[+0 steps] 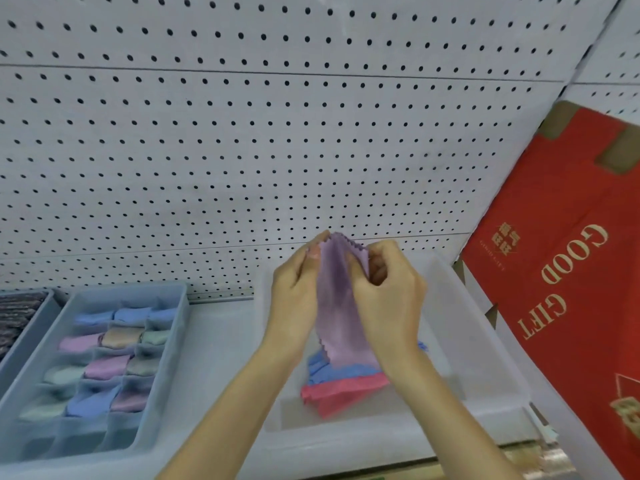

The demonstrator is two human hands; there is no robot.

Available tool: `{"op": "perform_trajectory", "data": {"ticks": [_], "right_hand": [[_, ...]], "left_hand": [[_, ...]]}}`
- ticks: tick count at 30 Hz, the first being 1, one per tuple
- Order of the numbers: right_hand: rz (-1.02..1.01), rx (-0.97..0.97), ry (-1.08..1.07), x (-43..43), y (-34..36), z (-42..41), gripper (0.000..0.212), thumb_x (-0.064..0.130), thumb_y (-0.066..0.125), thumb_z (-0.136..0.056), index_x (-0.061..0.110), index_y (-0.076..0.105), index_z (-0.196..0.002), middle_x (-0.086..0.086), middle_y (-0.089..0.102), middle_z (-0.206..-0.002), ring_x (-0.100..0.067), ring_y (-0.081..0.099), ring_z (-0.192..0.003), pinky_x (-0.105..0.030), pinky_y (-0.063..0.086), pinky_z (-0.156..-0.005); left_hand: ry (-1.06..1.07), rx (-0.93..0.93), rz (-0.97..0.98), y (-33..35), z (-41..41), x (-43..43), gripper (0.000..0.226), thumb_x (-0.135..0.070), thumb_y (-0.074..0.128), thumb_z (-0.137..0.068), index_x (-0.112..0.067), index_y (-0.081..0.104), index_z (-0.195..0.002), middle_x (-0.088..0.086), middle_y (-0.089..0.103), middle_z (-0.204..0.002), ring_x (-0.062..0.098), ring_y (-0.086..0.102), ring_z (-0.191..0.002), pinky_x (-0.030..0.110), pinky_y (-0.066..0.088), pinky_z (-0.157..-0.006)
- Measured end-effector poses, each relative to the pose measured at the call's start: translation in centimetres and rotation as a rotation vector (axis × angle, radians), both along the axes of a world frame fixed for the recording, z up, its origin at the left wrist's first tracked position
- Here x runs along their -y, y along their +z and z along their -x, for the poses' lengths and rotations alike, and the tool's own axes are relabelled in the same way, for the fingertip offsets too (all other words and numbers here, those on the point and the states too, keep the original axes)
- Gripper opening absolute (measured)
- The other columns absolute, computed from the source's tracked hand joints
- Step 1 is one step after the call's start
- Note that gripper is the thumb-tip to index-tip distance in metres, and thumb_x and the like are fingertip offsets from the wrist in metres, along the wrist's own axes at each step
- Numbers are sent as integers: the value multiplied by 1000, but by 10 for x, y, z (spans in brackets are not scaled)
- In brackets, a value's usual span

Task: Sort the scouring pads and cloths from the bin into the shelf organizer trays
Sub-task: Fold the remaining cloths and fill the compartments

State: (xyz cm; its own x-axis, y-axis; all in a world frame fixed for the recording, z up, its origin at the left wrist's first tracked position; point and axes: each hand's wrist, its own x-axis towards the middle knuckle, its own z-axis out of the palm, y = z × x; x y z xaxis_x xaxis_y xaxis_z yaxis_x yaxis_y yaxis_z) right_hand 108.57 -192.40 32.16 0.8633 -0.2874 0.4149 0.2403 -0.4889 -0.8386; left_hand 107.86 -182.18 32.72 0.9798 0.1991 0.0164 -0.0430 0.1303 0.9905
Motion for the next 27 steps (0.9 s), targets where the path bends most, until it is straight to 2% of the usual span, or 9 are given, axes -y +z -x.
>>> {"op": "perform_trajectory", "data": {"ticks": [5,9,12,14,19,21,23,24,27], "right_hand": [[-68,60,45,-18,5,2,26,20,69,-88,18,54,-67,6,53,-65,-11,51,-61,-18,39,-56],[-95,52,121,-22,12,4,16,15,69,-87,29,67,-78,10,55,-75,-3,56,-70,-8,40,-63],[-58,54,188,-24,8,9,13,12,67,-88,19,75,-95,10,54,-82,-2,56,-75,-7,41,-68],[5,106,184,-24,4,11,17,7,67,-86,16,74,-98,8,54,-82,-3,56,-74,-7,42,-68],[107,247,140,-25,-4,14,21,5,64,-83,15,74,-98,0,61,-85,-11,60,-68,-25,48,-65],[128,262,135,-25,-5,13,20,6,64,-83,14,74,-98,0,61,-84,-12,59,-68,-26,48,-64],[148,221,164,-26,-6,12,19,9,63,-85,15,74,-99,3,59,-85,-12,59,-73,-26,47,-66],[159,179,195,-25,-6,12,19,11,62,-87,16,73,-101,6,58,-87,-13,59,-78,-25,47,-69],[160,68,337,-17,-5,11,23,15,58,-87,17,72,-105,19,54,-90,-12,53,-92,-10,39,-78]], "left_hand": [[-67,32,295,7,7,11,31,-12,39,-102,-12,60,-125,-1,67,-122,7,63,-114,18,50,-92],[-50,32,387,8,9,12,33,-14,37,-103,-12,59,-128,2,67,-124,13,62,-116,24,50,-95],[-36,-12,494,10,11,10,35,-13,34,-104,-9,57,-130,3,67,-124,8,67,-105,17,53,-77],[-38,-28,539,11,11,9,36,-12,33,-104,-8,56,-132,5,67,-124,7,68,-99,16,53,-74],[-47,-56,540,16,11,4,36,-15,34,-104,-7,56,-131,12,64,-126,13,66,-99,19,55,-72],[-55,-72,505,16,11,4,36,-19,35,-104,-7,58,-129,13,67,-120,17,64,-97,19,56,-66],[-84,-84,493,17,12,3,38,-24,35,-104,-3,60,-124,11,68,-104,18,65,-88,19,54,-57],[-108,-80,486,17,12,2,40,-26,35,-104,1,60,-119,11,66,-98,17,64,-82,19,54,-58],[-129,-54,428,20,14,-3,29,-21,43,-100,2,58,-111,11,66,-91,13,67,-79,19,55,-72]]}}
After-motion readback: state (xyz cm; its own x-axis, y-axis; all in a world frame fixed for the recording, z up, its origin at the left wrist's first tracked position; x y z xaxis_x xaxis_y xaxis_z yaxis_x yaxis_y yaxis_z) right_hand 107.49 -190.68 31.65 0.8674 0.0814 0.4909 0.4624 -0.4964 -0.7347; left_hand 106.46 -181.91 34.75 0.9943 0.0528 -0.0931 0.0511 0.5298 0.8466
